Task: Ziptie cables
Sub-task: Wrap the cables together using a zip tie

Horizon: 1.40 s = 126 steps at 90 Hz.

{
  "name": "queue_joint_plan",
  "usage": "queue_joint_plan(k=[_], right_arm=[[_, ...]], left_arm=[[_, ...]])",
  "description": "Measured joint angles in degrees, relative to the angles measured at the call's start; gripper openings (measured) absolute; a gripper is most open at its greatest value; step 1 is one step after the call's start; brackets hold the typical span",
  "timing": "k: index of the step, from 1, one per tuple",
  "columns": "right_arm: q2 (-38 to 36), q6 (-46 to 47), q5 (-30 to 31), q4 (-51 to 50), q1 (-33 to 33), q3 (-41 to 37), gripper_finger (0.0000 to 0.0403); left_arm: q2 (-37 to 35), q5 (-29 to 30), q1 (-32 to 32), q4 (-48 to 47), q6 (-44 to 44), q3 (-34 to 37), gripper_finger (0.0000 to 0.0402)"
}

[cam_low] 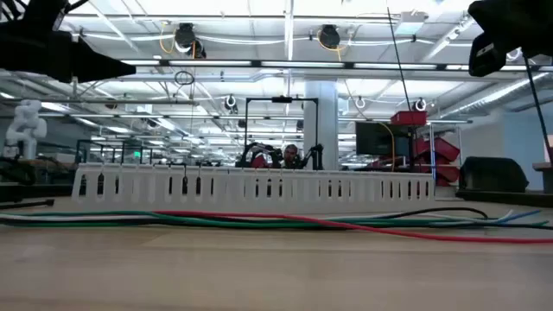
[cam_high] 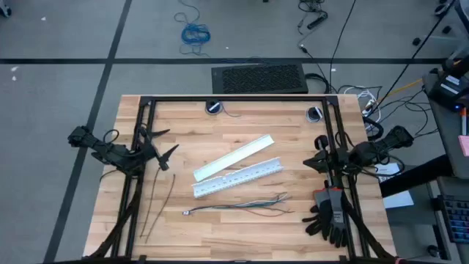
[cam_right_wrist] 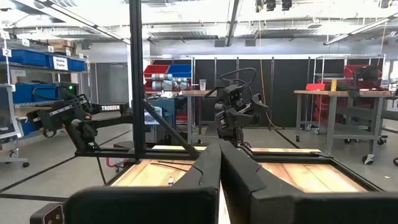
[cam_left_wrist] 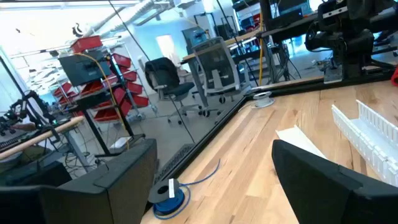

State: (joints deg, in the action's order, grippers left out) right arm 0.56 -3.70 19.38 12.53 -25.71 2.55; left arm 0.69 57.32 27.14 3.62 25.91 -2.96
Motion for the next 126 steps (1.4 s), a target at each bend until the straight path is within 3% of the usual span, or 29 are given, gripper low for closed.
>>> queue_joint_plan(k=[73,95,126], right_arm=[[0.0,0.0,0.0,0.0,0.0,0.0,0.0],[0.0,-15.7,0.0,0.4,0.6,0.0,0.0],[0.0,-16.5,0.0,0.5,0.6,0.0,0.0]], left_arm=[[0.0,0.0,0.0,0.0,0.0,0.0,0.0315],[0.0,0.0,0.0,0.0,0.0,0.0,0.0315],[0.0,0.0,0.0,0.0,0.0,0.0,0.0315]])
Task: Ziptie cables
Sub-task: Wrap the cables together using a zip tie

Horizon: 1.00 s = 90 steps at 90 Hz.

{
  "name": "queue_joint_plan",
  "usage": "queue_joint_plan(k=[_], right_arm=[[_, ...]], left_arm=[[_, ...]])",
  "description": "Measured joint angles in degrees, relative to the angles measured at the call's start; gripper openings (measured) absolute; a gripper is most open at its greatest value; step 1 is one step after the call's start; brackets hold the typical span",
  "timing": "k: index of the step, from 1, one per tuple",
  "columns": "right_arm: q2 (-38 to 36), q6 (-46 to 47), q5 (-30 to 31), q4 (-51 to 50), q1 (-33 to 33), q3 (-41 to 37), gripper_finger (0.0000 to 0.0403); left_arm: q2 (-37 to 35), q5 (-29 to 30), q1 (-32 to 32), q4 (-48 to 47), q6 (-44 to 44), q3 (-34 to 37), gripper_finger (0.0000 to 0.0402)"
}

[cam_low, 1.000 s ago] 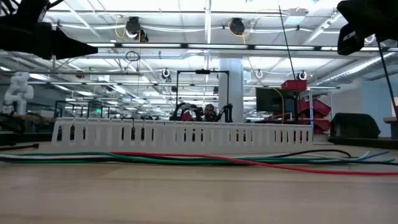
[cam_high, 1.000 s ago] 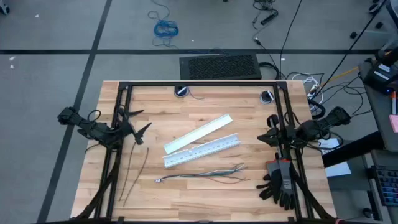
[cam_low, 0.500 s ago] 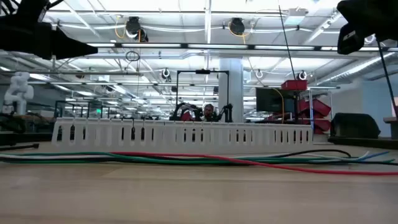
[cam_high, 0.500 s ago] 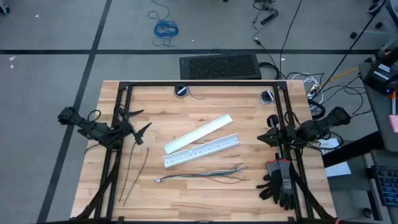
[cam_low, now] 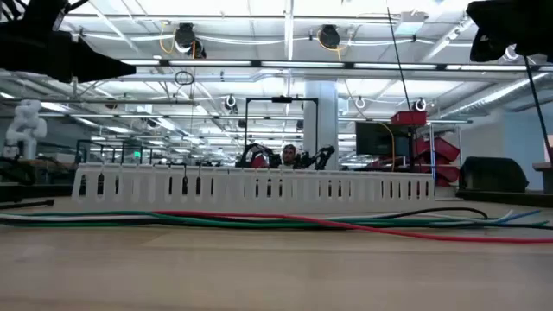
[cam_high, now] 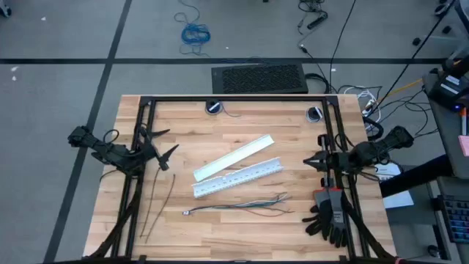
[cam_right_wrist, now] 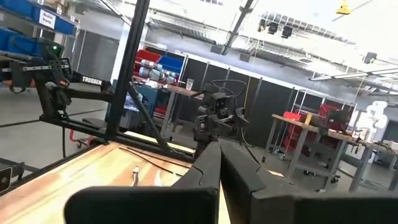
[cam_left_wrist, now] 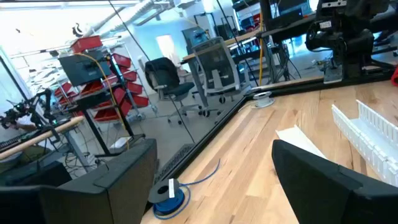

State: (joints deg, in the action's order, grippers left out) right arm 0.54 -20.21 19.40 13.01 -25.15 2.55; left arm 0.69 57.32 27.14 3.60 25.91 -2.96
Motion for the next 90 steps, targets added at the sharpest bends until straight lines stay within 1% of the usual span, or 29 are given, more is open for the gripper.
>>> queue_joint_plan(k=[8,24,33,57,60,67,71,75,80,85,90], right_arm=[[0.0,1.2,0.0,0.0,0.0,0.0,0.0],[0.0,11.2,0.0,0.5,0.0,0.0,0.0],[0.0,12.1,0.0,3.4,0.0,0.0,0.0],[0.0,12.1,0.0,6.3,0.0,0.0,0.0],[0.0,12.1,0.0,6.4,0.0,0.0,0.0],[0.0,10.9,0.1,5.3,0.1,0.0,0.0],[0.0,10.1,0.4,4.5,0.1,0.0,0.0],[0.0,9.8,2.0,3.6,0.1,0.0,0.0],[0.0,9.4,5.8,2.1,0.1,0.0,0.0],[0.1,9.6,12.4,1.1,0.1,0.0,0.0],[0.0,11.4,19.9,0.3,0.6,0.0,0.0]], left_arm=[[0.0,0.0,0.0,0.0,0.0,0.0,0.0315],[0.0,0.0,0.0,0.0,0.0,0.0,0.0315],[0.0,0.0,0.0,0.0,0.0,0.0,0.0315],[0.0,0.0,0.0,0.0,0.0,0.0,0.0315],[0.0,0.0,0.0,0.2,2.1,0.0,0.0315],[0.0,0.0,-0.4,1.0,11.0,0.0,0.0315],[0.0,-0.1,-0.5,1.0,13.7,0.0,0.0315],[0.0,-1.8,-0.5,1.0,13.3,0.0,0.0315],[0.0,-4.8,-0.7,1.9,9.6,0.0,0.0315],[0.0,-5.7,-1.1,2.3,4.5,0.0,0.0315],[0.0,-6.8,-1.4,1.3,-3.8,0.0,0.0315]])
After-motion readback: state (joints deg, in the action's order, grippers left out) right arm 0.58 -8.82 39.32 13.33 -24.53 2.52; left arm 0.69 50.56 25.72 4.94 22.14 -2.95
